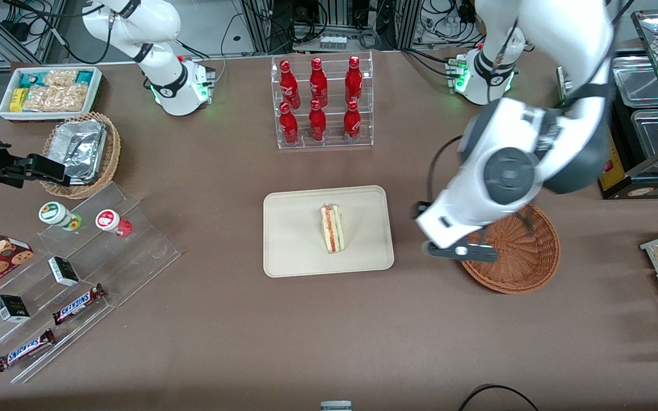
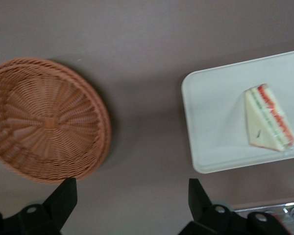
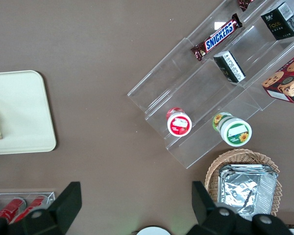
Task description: Place sandwich from basket to tray
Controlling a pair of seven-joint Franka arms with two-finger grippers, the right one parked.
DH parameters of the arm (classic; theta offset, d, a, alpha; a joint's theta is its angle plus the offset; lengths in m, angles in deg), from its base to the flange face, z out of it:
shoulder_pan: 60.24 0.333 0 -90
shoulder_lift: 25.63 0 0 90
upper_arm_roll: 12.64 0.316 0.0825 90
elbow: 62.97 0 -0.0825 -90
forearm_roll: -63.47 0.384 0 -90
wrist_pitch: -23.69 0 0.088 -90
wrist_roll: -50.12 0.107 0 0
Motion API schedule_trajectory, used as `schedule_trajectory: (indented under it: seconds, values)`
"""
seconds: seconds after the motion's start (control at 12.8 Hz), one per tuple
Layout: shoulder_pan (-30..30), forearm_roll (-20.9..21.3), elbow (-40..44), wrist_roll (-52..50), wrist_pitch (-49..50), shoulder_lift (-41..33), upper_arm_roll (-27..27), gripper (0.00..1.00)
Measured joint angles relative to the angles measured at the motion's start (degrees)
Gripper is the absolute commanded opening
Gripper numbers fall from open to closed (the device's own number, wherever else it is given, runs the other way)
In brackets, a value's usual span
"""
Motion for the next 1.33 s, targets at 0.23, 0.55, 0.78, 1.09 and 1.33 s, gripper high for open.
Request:
schedule_trajectory:
  seconds: [0.23, 0.55, 0.78, 1.09, 1.33]
  values:
    - [5.23, 0.04, -1.89, 5.85, 2.7, -3.02, 0.0, 1.0]
    - [9.78, 0.07, -4.71, 11.01, 4.39, -7.78, -0.02, 1.0]
    - [11.62, 1.01, -5.55, 11.17, 7.29, -10.42, -0.03, 1.0]
    - [13.49, 2.28, -8.29, 11.18, 10.15, -15.61, -0.05, 1.0]
    - [15.38, 2.29, -12.01, 11.18, 10.48, -20.54, -0.59, 1.0]
